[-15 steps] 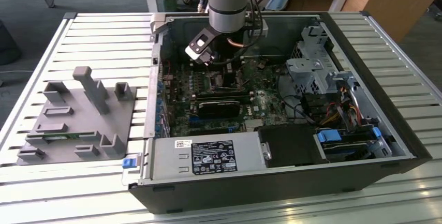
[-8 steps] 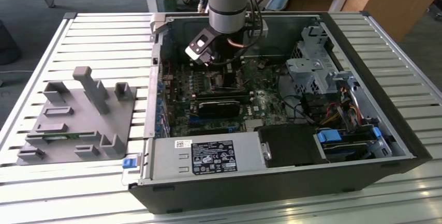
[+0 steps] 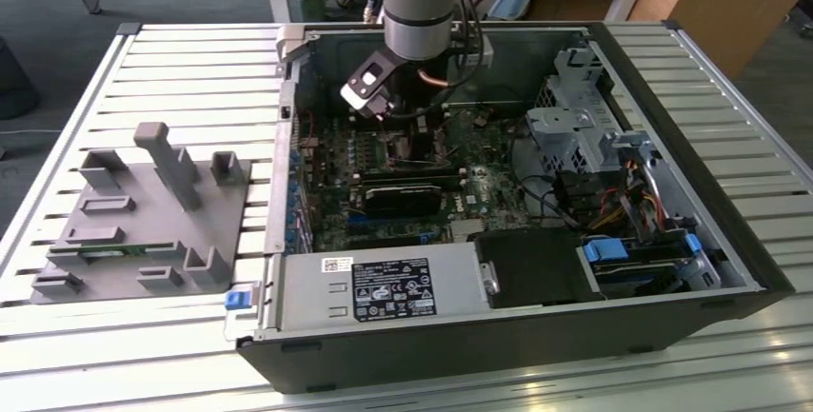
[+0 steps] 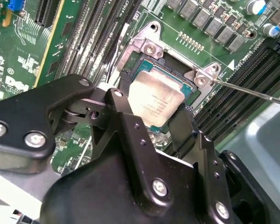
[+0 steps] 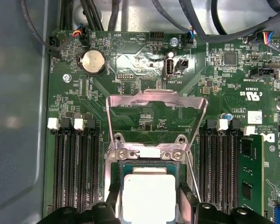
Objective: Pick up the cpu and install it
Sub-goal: 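Place the cpu into insertion slot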
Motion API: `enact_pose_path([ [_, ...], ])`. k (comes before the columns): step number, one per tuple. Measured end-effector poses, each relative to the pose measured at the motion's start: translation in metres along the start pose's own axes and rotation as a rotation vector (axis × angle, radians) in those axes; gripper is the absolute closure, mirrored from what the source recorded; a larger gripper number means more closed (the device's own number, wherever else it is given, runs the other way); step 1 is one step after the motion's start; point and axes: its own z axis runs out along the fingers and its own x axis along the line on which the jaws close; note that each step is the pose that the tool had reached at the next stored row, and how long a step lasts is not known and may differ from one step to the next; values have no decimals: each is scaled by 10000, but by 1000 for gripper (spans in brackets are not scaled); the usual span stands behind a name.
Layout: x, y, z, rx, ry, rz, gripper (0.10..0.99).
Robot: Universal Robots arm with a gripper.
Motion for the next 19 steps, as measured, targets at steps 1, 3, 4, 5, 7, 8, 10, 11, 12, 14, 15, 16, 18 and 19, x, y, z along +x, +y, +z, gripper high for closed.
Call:
enact_pose_path([
  [1,0,1,-18,0,0,0,482],
  [3,0,2,-56,-1,1,1,482],
  [4,-1,3,-73,0,0,0,482],
  [5,-1,4,-84,1,0,0,482],
  [7,-1,4,-95,4,1,0,561],
  [8,-1,4,-98,3,2,0,561],
  [10,-1,5,-109,4,1,0,678],
  [11,-1,5,-114,4,1,0,678],
  [12,-1,5,-121,5,1,0,737],
  [14,-1,6,-132,4,1,0,796],
  [15,-1,6,-138,4,1,0,851],
  [16,-1,6,-144,5,1,0,910],
  [18,-2,7,-158,5,0,0,969],
  [19,-2,7,-164,4,1,0,969],
])
